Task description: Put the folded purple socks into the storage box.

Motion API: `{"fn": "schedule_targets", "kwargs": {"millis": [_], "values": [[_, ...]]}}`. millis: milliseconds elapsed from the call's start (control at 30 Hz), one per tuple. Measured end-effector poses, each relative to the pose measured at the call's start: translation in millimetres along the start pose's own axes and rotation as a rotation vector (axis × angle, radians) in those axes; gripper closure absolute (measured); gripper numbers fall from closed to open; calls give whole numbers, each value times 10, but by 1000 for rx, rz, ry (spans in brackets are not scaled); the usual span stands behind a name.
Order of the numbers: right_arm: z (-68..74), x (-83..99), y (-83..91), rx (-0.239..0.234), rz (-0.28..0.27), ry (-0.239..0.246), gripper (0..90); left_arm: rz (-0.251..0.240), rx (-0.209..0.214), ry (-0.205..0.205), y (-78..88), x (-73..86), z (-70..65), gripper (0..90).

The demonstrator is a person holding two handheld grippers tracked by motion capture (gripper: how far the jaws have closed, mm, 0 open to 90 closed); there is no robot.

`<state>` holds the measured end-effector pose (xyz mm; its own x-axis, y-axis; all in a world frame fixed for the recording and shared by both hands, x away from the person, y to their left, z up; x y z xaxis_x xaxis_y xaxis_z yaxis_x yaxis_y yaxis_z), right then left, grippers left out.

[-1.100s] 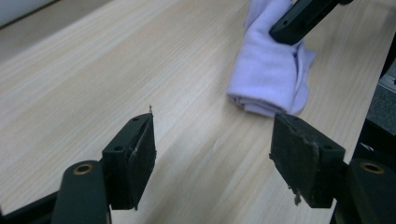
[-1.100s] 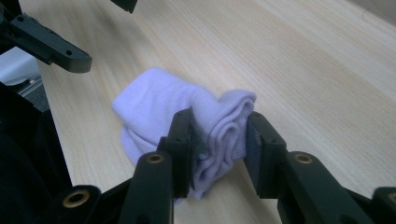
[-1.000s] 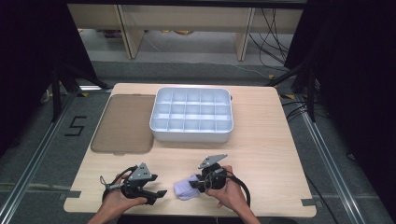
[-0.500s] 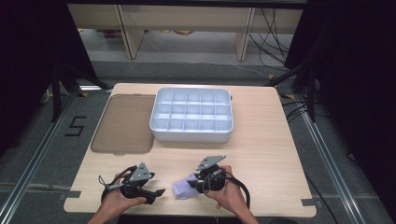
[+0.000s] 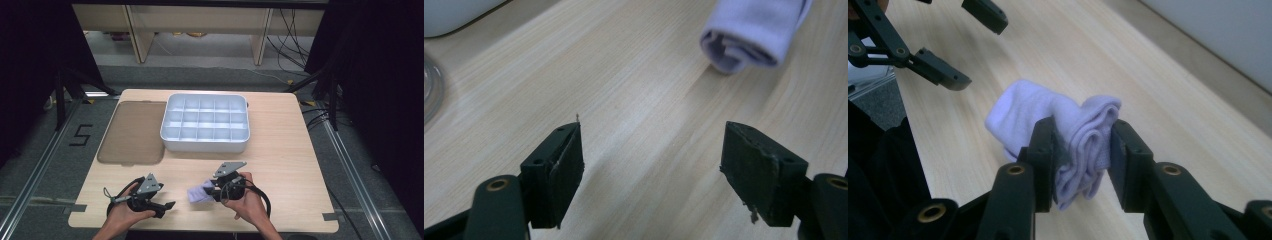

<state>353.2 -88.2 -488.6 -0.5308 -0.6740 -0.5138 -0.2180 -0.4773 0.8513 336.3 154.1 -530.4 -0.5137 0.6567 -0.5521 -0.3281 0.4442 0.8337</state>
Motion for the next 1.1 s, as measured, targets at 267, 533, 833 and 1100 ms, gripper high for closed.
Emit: {"fn": "schedule_targets", "kwargs": {"millis": [267, 533, 833, 1100], "values": [[-97, -121, 222, 44, -31, 10, 675, -7, 0, 8, 15, 8, -2, 247], [-317, -234, 431, 87, -14, 33, 675, -19, 11, 34, 11, 5, -1, 242], [-499, -353, 645, 127, -12, 18, 675, -22, 16, 48, 11, 6, -2, 237], [-661, -460, 859, 151, 3, 3, 675, -12, -8, 16, 15, -7, 36, 224]]}}
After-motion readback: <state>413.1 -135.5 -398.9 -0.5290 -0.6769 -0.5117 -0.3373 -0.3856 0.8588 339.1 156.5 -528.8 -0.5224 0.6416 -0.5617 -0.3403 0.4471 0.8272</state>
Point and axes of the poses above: each handheld gripper's, and its own axes: y roughly backward along the jaws, x roughly out of its underside, z roughly to its left, the point moved 4 cm from there along -y, roughly forward along the jaws, and after that the axes turned 12 degrees about z, right-handed, at the moved point
